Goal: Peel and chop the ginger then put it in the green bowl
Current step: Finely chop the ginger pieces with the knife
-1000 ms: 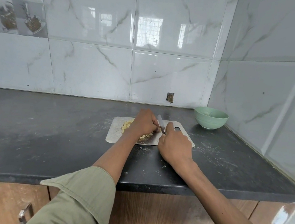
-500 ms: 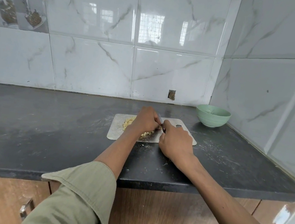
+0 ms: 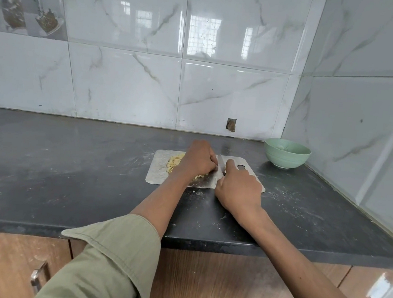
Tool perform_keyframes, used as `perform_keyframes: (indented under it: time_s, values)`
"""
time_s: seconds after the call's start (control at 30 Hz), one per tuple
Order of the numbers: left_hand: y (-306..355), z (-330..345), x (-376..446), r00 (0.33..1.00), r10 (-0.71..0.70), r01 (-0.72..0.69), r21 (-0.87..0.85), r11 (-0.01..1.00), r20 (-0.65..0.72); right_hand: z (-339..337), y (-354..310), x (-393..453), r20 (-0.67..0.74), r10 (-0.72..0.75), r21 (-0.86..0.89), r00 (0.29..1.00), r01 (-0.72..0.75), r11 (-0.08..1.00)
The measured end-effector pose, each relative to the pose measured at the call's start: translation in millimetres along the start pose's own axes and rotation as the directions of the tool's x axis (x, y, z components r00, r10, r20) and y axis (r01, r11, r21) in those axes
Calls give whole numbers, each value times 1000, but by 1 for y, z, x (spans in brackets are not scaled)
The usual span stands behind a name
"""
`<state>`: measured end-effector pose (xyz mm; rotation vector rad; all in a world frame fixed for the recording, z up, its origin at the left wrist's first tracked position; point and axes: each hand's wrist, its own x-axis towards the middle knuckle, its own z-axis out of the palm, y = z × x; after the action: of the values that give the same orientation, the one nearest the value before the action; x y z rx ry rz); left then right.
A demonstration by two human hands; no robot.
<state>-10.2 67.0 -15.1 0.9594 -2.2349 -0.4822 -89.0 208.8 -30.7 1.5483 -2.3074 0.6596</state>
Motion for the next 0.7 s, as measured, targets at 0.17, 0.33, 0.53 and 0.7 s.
perform_keyframes:
  time_s: [0.17, 0.33, 0.53, 0.7]
  values:
    - [0, -5, 2, 1000, 2, -1, -18, 1000, 23, -6, 3, -2, 6, 2, 45, 1000, -3, 999]
    - [0, -10, 2, 999, 2, -2, -3, 1000, 50, -10, 2, -5, -11, 4, 80, 1000, -3, 997]
    - [0, -5, 2, 1000, 7, -7, -1, 1000, 14, -6, 2, -4, -4, 0, 97, 1000, 1, 995]
    - [1, -2, 3, 1000, -5, 5, 14, 1000, 11, -5, 1, -4, -26, -24, 91, 999, 26, 995]
